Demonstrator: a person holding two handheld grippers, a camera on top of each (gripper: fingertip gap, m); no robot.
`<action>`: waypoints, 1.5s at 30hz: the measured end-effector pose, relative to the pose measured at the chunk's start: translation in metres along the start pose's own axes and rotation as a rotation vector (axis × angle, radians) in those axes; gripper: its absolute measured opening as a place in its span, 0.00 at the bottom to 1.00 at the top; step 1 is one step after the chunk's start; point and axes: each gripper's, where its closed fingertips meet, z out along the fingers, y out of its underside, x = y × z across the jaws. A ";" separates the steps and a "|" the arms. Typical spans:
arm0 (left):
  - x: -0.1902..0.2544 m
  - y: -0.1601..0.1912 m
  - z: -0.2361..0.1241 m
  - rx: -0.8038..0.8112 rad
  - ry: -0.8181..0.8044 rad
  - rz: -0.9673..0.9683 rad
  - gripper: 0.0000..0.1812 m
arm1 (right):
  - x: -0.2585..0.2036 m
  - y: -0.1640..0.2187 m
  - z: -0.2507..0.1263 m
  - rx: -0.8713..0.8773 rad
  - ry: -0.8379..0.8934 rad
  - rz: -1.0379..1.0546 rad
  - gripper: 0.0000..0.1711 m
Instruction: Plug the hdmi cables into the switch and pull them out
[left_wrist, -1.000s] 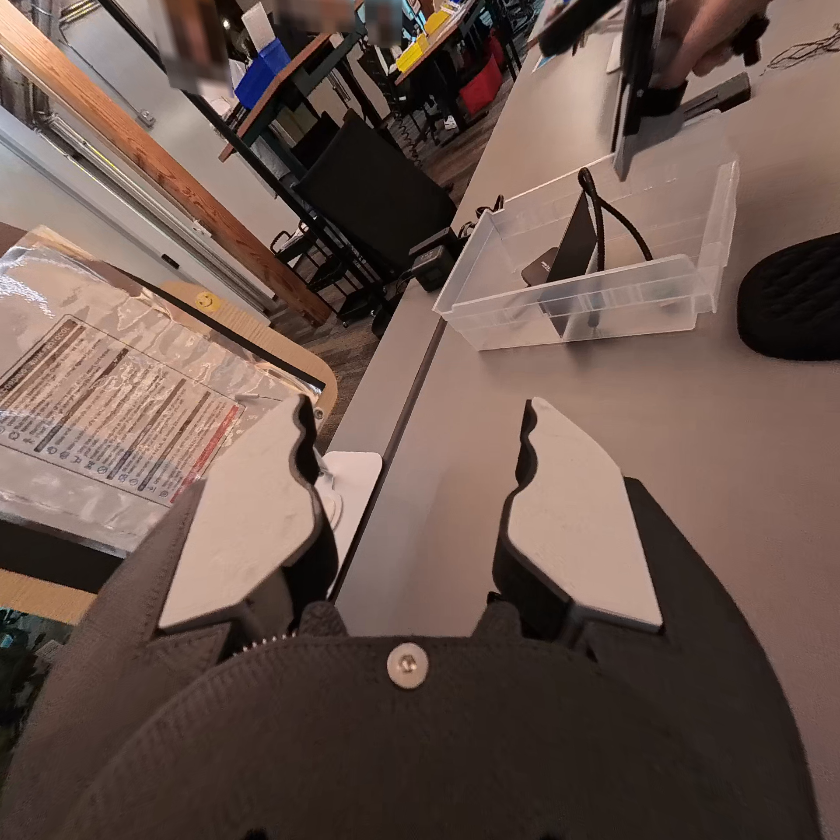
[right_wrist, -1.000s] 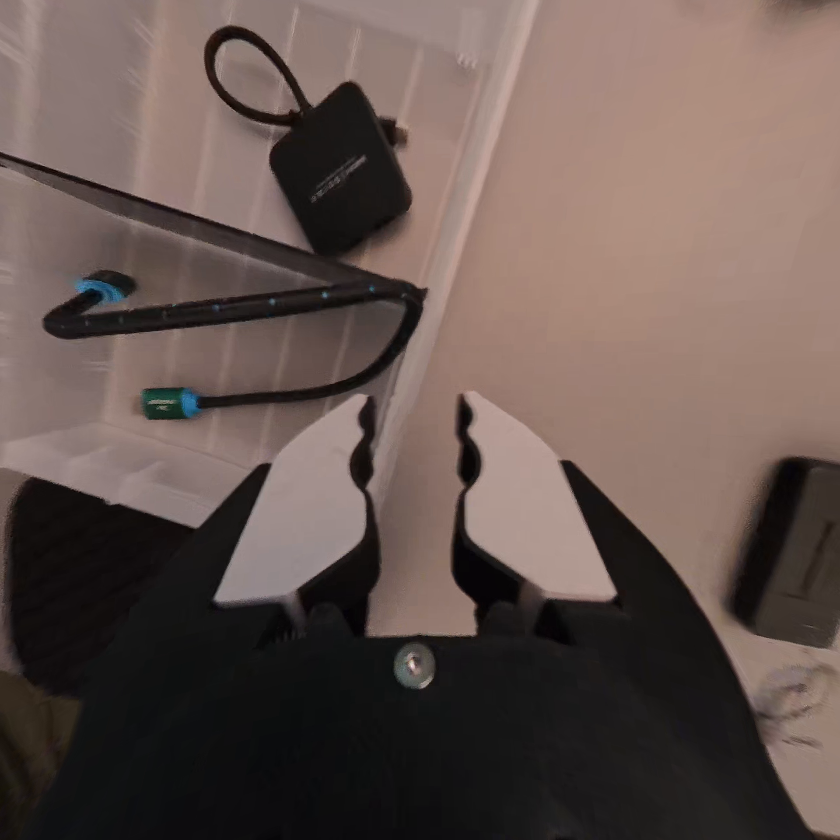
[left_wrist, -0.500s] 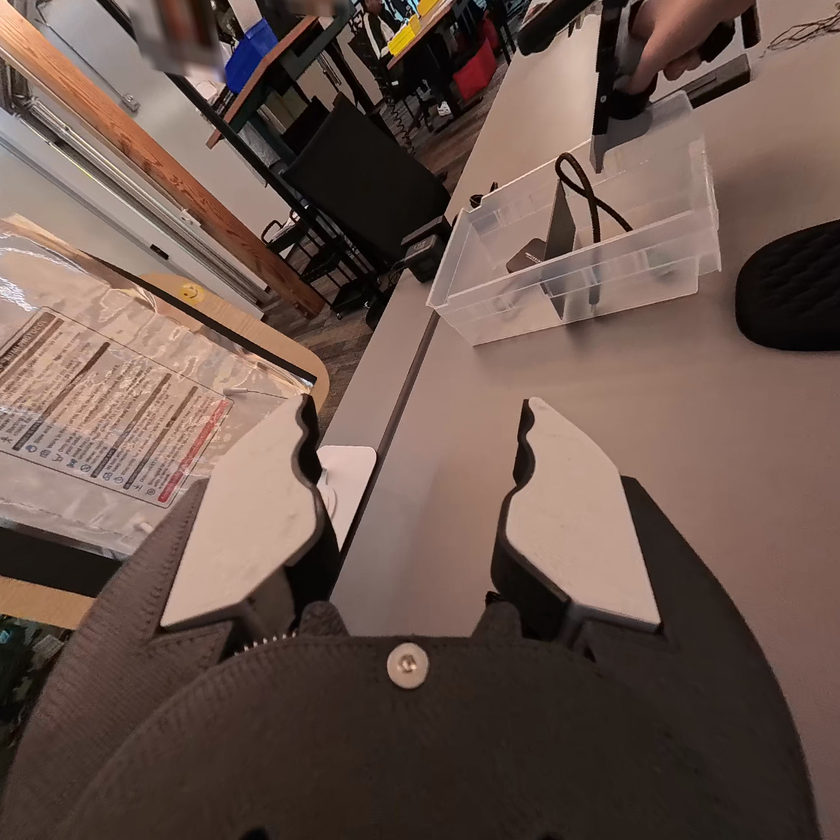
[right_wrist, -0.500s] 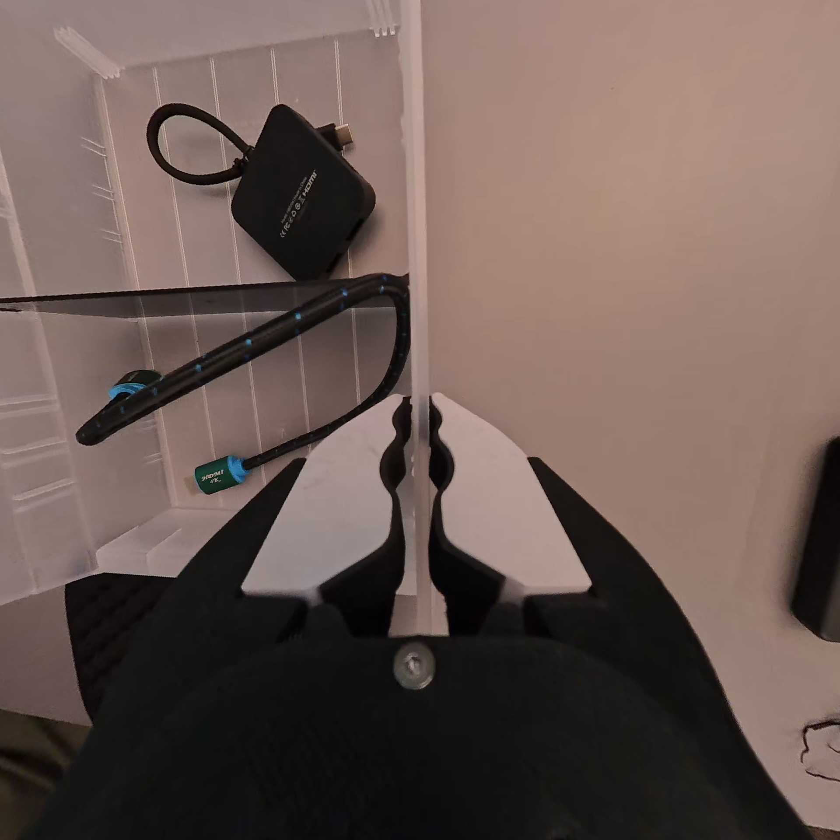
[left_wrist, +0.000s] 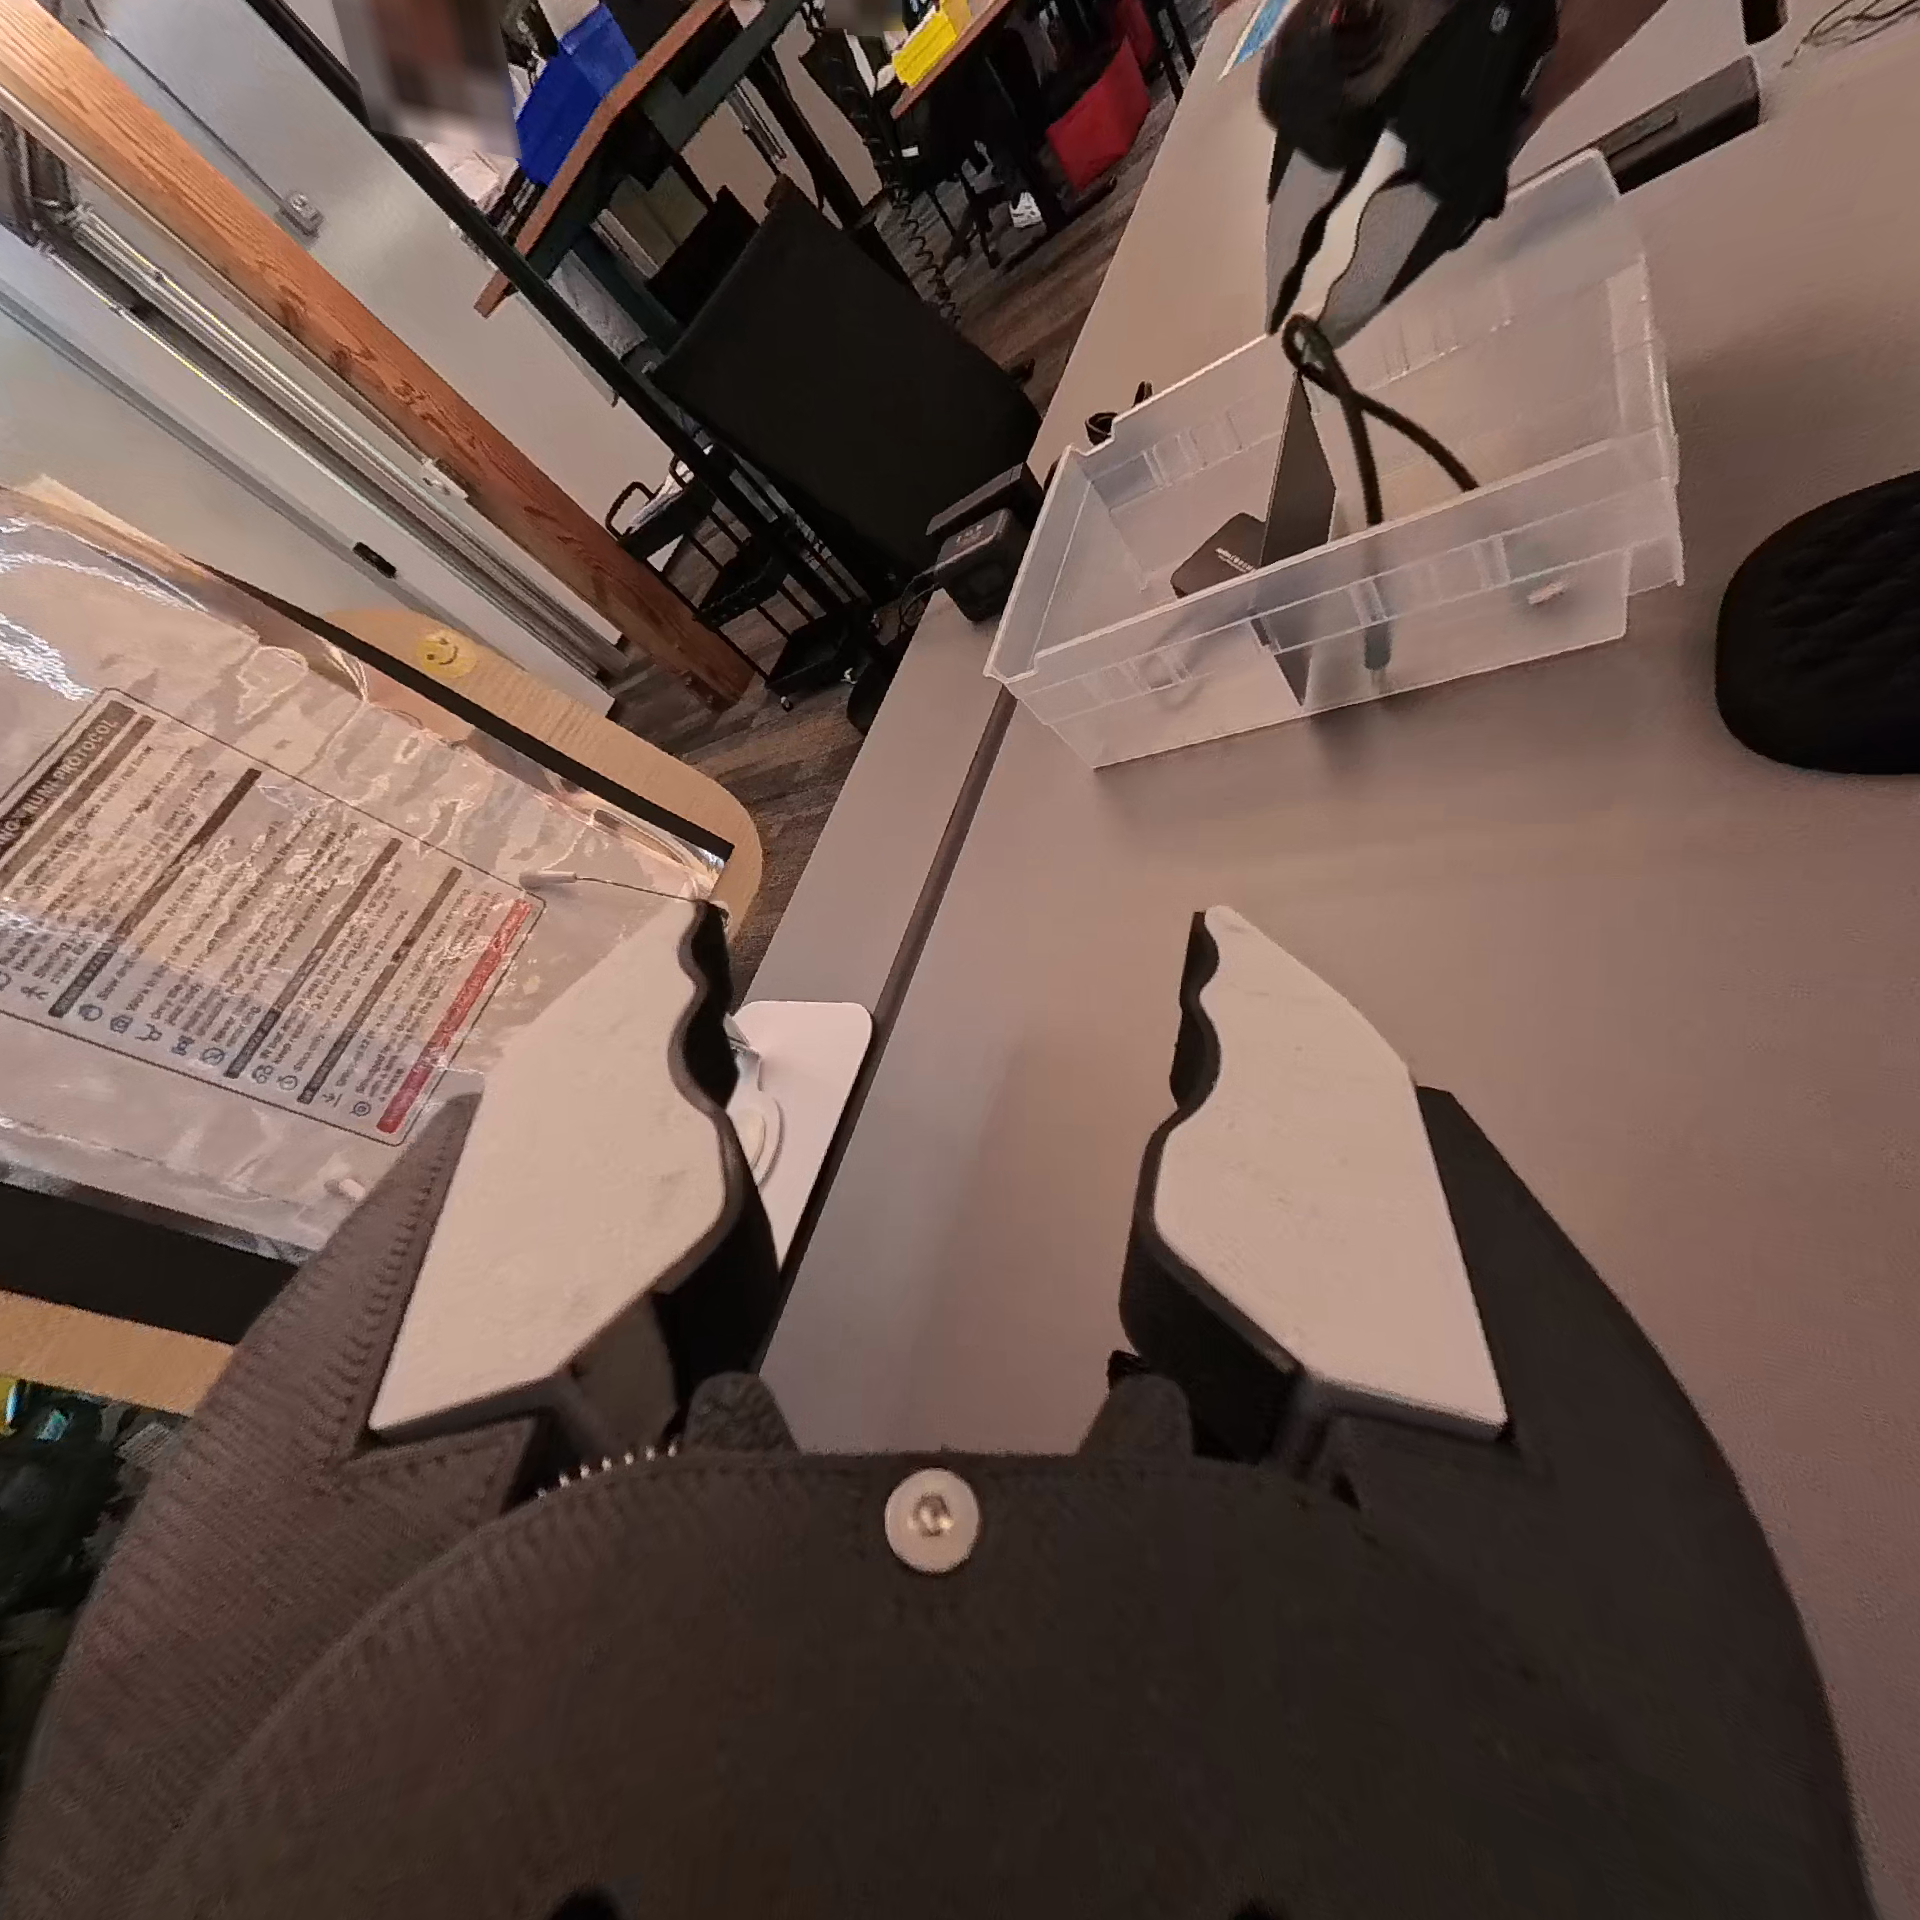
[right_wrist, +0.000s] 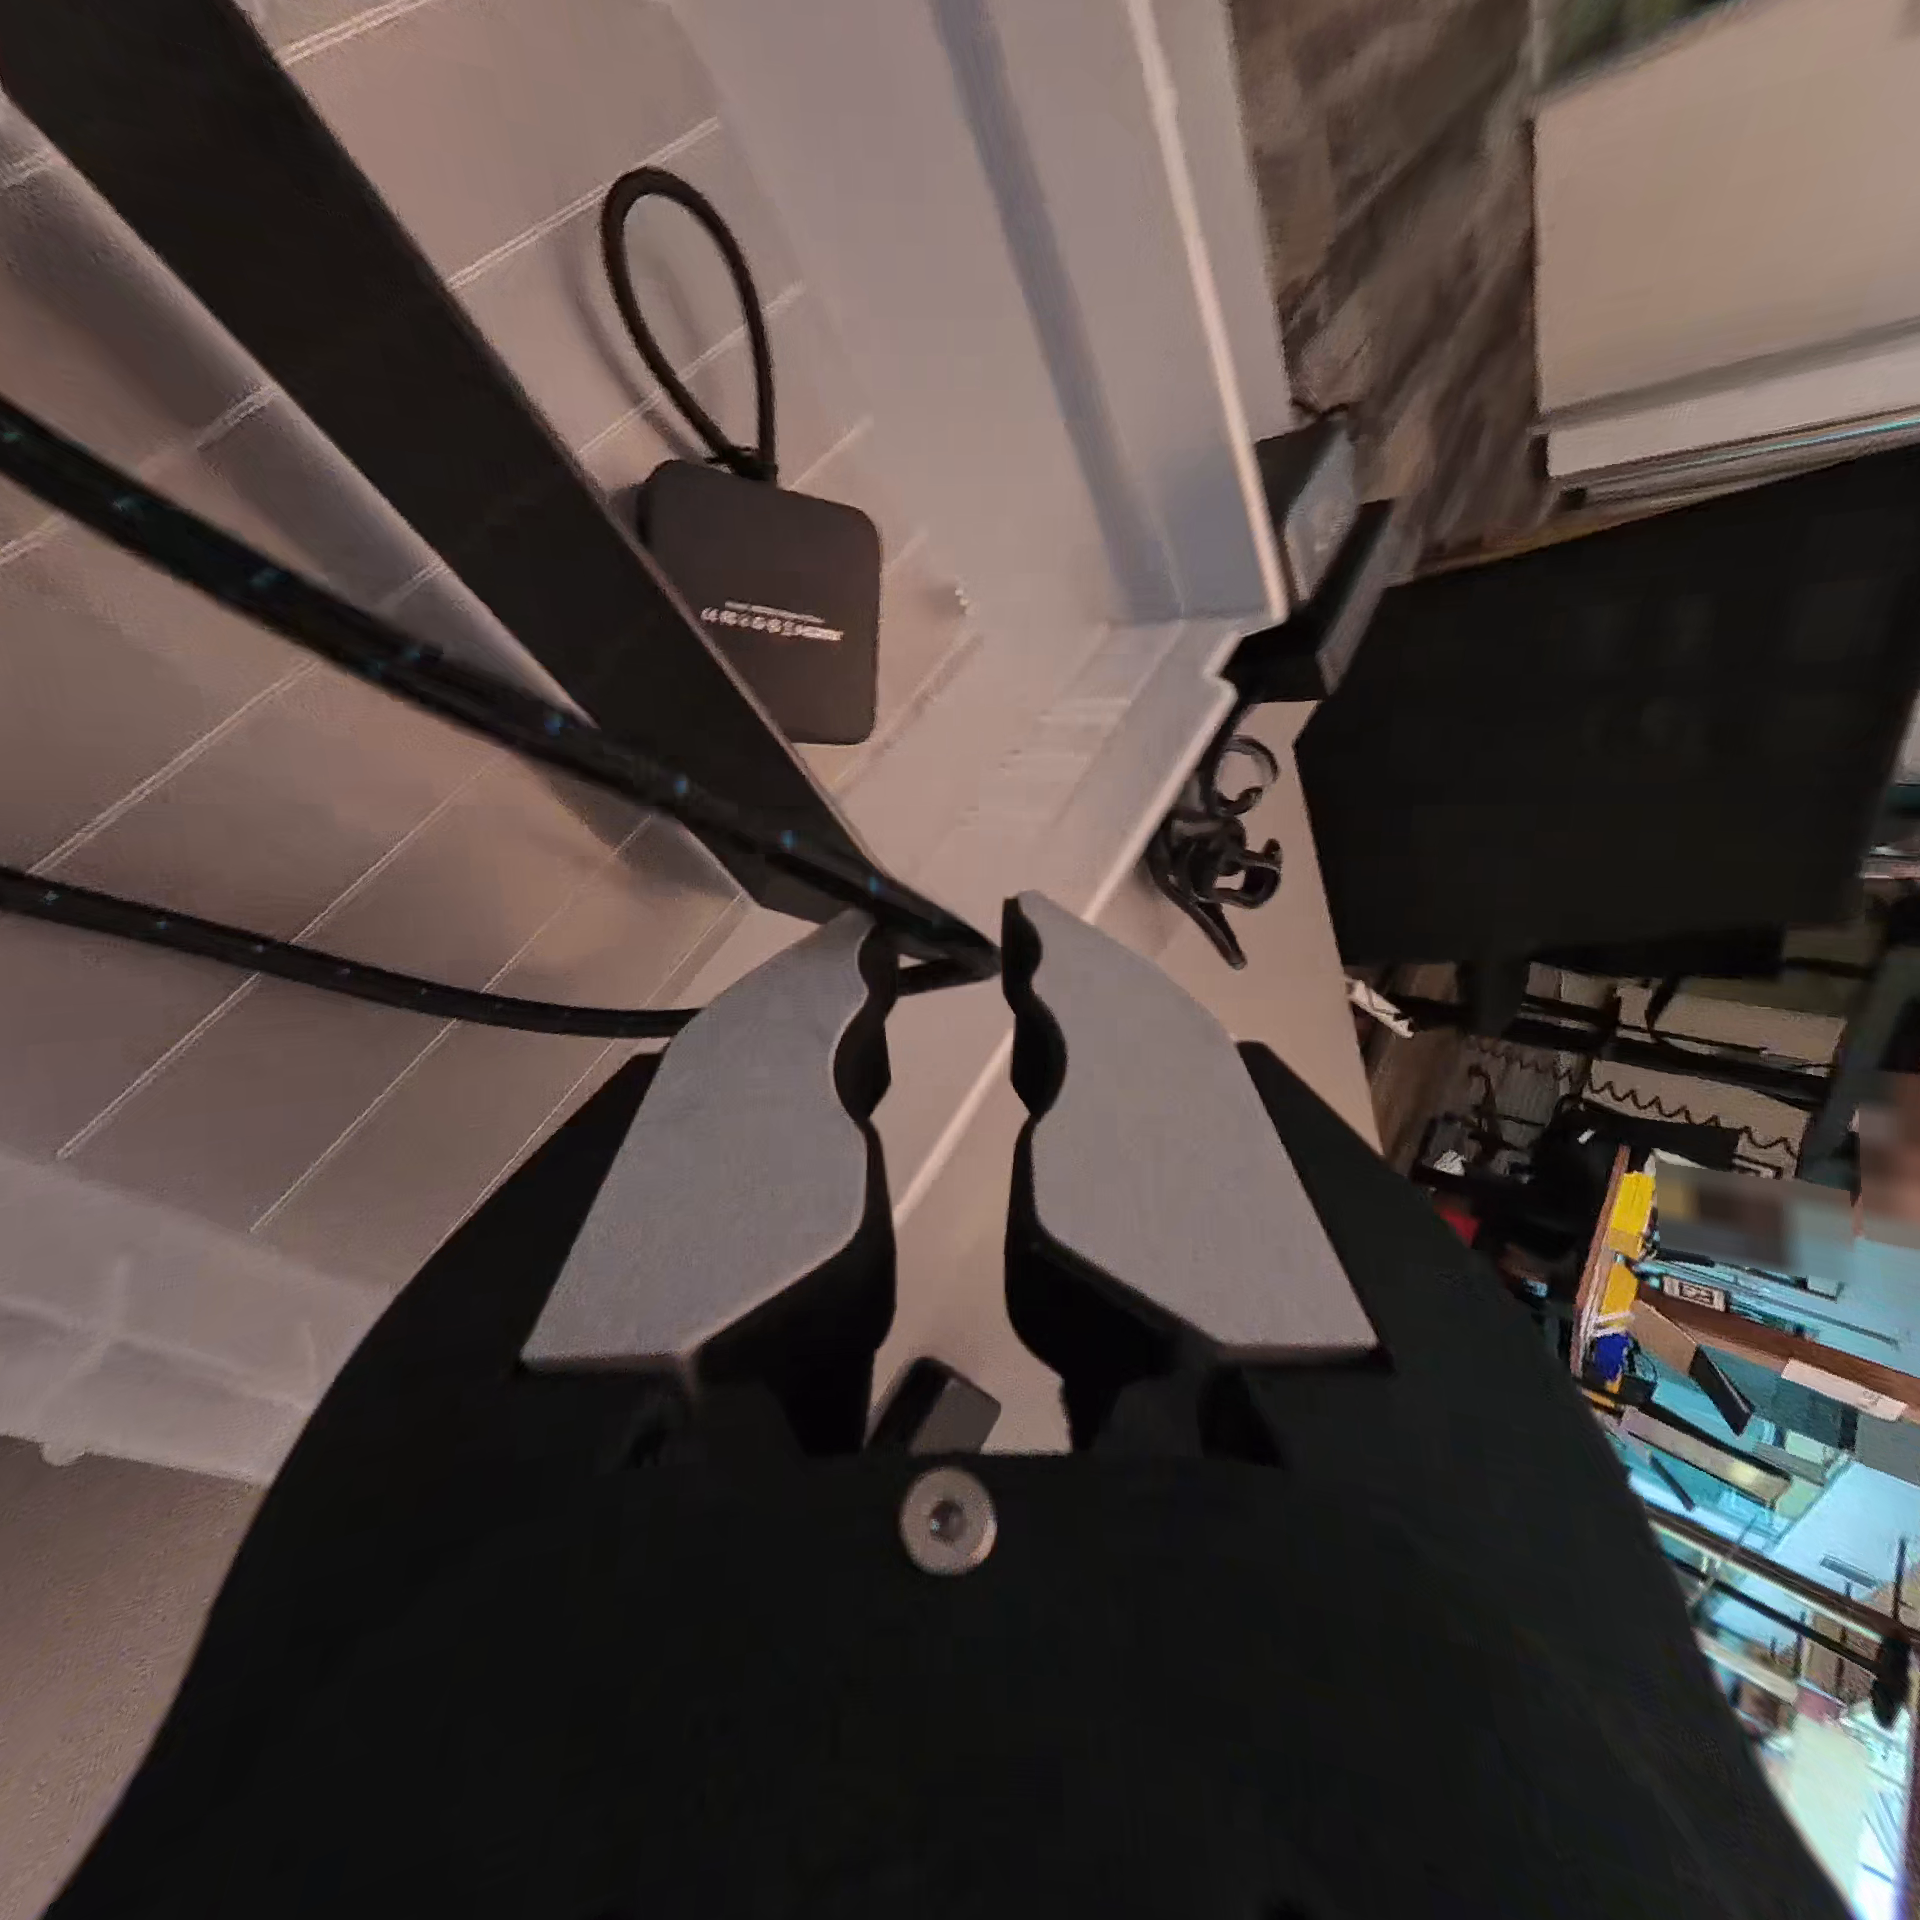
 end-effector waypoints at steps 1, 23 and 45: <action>0.000 0.001 0.000 -0.007 -0.001 -0.002 0.46 | -0.003 0.003 0.006 -0.035 -0.019 -0.008 0.09; -0.024 0.000 -0.022 0.001 -0.066 -0.028 0.45 | -0.016 0.029 -0.022 -0.227 -0.209 0.305 0.26; -0.135 0.096 -0.169 -0.122 -0.381 -0.378 0.39 | -0.070 0.089 -0.037 -0.358 -0.458 0.731 0.11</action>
